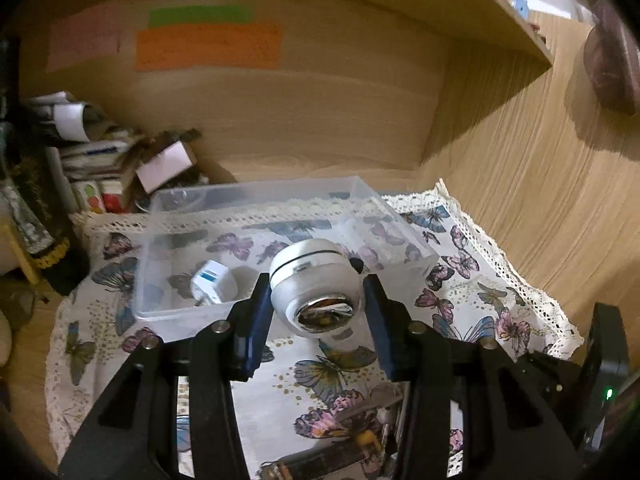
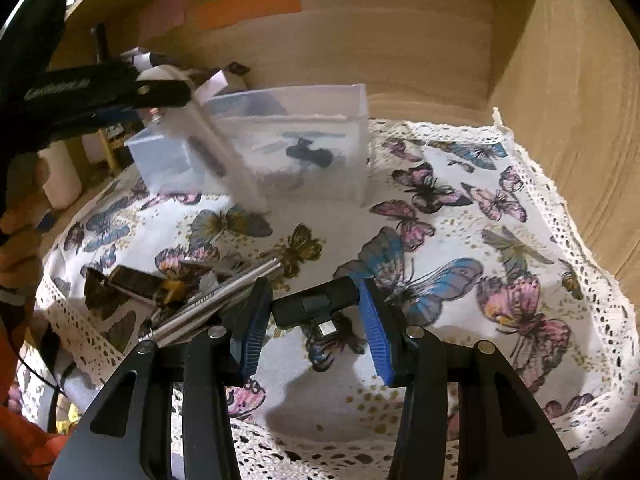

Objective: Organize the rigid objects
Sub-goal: 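Lift both items over the clear box and open both tools to drop them inside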

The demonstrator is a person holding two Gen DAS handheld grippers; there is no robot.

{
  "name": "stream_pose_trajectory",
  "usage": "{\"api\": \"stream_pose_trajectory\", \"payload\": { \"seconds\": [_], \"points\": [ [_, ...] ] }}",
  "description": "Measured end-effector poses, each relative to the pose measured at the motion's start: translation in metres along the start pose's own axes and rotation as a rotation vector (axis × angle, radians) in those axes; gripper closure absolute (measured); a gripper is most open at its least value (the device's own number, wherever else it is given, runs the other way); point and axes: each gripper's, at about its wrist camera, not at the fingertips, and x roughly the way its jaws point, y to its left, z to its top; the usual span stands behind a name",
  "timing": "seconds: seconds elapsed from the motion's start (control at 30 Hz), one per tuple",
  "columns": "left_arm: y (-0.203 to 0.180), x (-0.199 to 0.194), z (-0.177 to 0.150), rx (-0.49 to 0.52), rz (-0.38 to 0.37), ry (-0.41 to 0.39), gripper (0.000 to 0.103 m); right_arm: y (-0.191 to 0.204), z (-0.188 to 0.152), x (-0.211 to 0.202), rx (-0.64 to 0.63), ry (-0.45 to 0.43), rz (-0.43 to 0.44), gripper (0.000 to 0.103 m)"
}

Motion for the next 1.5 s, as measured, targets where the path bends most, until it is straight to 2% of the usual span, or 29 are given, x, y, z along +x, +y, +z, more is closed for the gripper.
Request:
{"api": "stream_pose_trajectory", "payload": {
  "seconds": [0.43, 0.77, 1.07, 1.23, 1.5],
  "points": [
    [0.021, -0.045, 0.006, 0.033, 0.042, -0.075, 0.059, 0.003, 0.05, -0.017, -0.005, -0.132, -0.024, 0.062],
    [0.036, -0.068, 0.035, 0.03, 0.078, -0.17, 0.059, 0.02, 0.109, -0.031, -0.065, -0.264, -0.037, 0.062],
    [0.043, -0.062, 0.066, 0.038, 0.115, -0.222, 0.059, 0.03, 0.139, -0.017, -0.096, -0.278, -0.023, 0.062],
    [0.048, -0.033, 0.072, 0.035, 0.129, -0.202, 0.059, 0.034, 0.146, 0.005, -0.11, -0.247, -0.014, 0.062],
    [0.063, 0.036, 0.071, -0.03, 0.056, -0.037, 0.059, 0.037, 0.148, 0.056, -0.122, -0.126, -0.006, 0.062]
  ]
}}
